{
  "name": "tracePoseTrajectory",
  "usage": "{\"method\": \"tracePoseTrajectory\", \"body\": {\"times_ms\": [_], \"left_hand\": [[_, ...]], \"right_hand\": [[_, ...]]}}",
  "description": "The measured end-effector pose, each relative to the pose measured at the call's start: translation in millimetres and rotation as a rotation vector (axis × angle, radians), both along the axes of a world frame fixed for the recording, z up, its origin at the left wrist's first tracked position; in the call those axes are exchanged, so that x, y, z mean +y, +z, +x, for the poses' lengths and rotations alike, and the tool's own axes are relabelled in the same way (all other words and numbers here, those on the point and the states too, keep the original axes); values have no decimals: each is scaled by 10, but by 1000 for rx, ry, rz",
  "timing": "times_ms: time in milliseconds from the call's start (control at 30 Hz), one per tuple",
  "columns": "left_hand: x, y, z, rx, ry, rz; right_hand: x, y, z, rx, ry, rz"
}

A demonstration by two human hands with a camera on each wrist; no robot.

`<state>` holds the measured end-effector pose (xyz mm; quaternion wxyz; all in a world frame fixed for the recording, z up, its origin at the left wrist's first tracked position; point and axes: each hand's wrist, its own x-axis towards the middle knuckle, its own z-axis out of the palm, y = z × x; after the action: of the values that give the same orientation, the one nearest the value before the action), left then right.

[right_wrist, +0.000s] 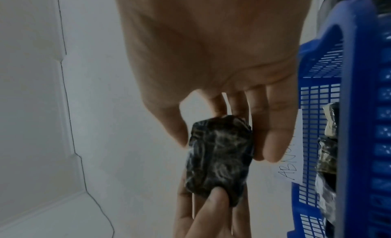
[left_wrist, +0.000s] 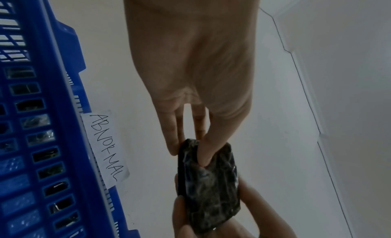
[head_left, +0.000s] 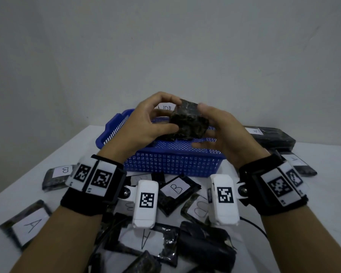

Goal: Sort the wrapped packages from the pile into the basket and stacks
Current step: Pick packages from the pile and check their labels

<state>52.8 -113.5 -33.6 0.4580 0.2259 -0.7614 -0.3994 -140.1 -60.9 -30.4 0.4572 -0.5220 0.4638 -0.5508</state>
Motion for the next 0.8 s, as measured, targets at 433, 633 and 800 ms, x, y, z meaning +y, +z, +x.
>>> {"method": "tracePoseTrajectory", "body": {"times_ms": [433, 633, 800], "left_hand": [[-17, 32, 31, 17, 42, -18], [22, 35, 27, 3, -27, -83], [9, 37, 21, 7, 18, 118]], "right_hand": [[-28, -24, 56, 55, -29, -166], [-33, -44, 55, 10, -118, -193], [-26, -49, 52, 38, -97, -282]]}}
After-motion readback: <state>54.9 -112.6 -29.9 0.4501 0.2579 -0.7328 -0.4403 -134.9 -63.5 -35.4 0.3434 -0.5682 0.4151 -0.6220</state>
